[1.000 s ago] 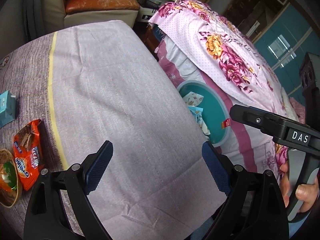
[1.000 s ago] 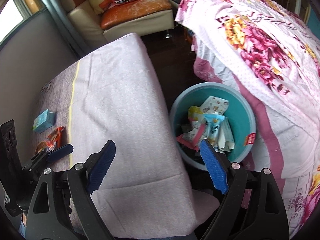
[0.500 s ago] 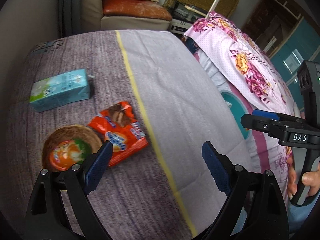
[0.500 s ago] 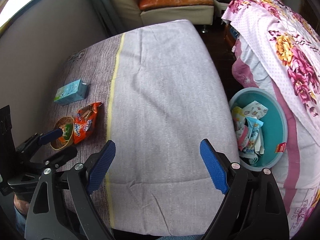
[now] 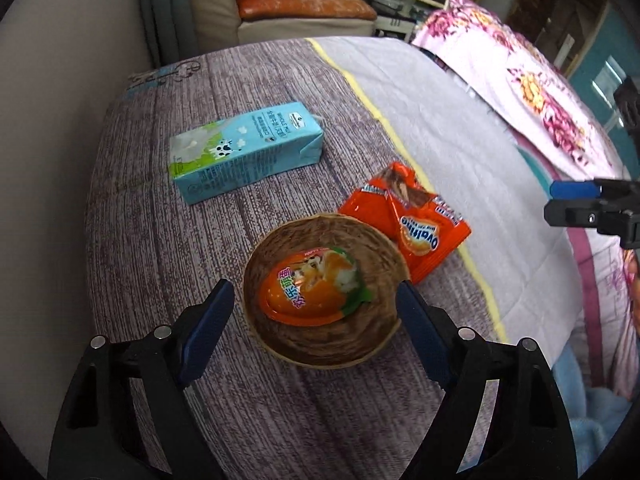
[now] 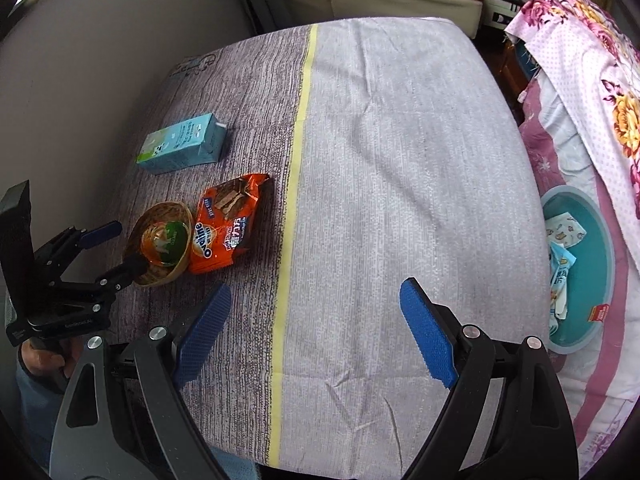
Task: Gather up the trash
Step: 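Move both tools back over the basket and Ovaltine pack on the table, then grasp the orange cup with the left gripper while the right grasps the Ovaltine pack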
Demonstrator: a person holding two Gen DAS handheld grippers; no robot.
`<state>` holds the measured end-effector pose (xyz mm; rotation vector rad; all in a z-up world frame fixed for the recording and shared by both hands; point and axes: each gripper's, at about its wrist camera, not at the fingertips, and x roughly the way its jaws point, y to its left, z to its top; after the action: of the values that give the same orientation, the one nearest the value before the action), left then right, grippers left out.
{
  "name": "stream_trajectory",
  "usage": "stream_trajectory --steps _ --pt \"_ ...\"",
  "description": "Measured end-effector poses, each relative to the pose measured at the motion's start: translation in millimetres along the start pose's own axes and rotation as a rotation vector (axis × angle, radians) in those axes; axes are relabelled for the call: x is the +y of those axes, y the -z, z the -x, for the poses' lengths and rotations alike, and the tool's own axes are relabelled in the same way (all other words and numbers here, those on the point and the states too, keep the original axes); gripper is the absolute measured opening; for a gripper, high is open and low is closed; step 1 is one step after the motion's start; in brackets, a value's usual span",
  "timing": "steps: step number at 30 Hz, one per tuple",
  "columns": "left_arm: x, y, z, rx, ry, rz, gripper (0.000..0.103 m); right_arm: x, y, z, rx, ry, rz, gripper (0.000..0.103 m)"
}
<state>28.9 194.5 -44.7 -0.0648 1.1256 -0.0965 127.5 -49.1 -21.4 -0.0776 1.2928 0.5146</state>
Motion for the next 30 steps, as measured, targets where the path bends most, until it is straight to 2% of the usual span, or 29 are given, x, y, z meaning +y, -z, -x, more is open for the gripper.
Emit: stream_trajectory --steps 2,11,13,19,21,23,25,30 --pt "-3 -1 -6 0.016 0.009 -0.051 0.067 3 -3 -7 0.011 -0.018 -0.01 0.082" --pt "-14 -2 -28 0.059 0.024 -0.18 0.066 28 -19 -54 0.068 -0.101 -0.024 0.081" --pt "-13 0 -29 0.055 0.032 -0.168 0.058 33 -20 -63 0.083 -0.127 -0.027 0.072" --pt "-12 4 -28 0.039 0.055 -0.137 0.058 45 -25 -83 0.115 -0.189 -0.029 0.063" --pt "-14 3 -28 0.041 0.053 -0.13 0.058 47 -24 -87 0.116 -0.217 -0.03 0.047" --pt "-13 0 -28 0.037 0.052 -0.115 0.058 50 -23 -84 0.092 -0.209 -0.012 0.032" --pt "-14 0 -27 0.032 0.043 -0.093 0.057 51 -21 -78 0.06 -0.178 0.01 0.03" --pt "-15 -1 -13 -0.003 0.052 -0.037 0.057 31 -16 -63 0.029 -0.17 -0.021 0.024"
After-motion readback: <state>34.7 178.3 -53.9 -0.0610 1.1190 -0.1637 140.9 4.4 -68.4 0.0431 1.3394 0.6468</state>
